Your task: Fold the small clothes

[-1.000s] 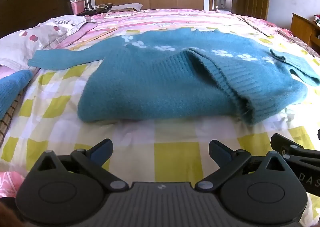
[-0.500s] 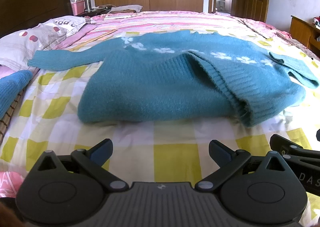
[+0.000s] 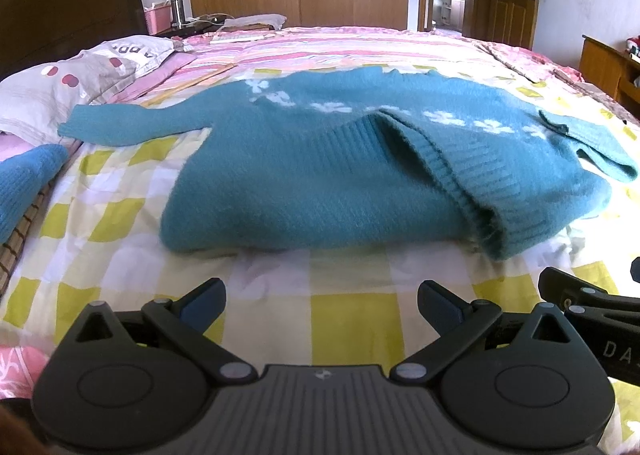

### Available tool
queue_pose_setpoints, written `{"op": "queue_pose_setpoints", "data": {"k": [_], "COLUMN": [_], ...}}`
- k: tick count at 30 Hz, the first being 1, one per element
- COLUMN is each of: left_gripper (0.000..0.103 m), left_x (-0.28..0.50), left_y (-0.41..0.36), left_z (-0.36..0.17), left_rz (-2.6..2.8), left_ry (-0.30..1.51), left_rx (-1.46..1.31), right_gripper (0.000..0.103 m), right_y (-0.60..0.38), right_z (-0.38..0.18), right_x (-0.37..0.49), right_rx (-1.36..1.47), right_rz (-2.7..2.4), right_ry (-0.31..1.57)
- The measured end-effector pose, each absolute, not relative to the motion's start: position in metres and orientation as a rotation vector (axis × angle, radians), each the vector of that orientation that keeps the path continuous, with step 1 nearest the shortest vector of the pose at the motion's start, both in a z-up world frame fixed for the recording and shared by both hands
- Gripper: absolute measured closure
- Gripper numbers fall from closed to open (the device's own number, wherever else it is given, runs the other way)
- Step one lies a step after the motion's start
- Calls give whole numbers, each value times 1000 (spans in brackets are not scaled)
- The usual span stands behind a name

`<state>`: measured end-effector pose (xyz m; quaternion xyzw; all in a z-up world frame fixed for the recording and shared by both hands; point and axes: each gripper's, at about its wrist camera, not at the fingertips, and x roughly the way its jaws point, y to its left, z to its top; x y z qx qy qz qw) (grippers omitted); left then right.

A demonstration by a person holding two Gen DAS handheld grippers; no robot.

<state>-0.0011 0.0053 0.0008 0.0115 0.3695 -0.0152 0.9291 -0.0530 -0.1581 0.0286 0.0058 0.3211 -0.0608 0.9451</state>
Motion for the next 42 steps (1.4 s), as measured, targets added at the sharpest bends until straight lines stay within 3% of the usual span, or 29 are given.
{"op": "queue_pose_setpoints", "data": {"k": [42], "left_gripper": [0], "left_x": [25], "left_y": [20], "left_z": [20], "left_rz": [-14], "left_ry": [858], "left_rx": [14], "right_gripper": [8], "right_y": [-138], "right_z": [55], "right_x": [-20], "right_rx": [-22], "right_rz": [-41], "right_ry": [770]}}
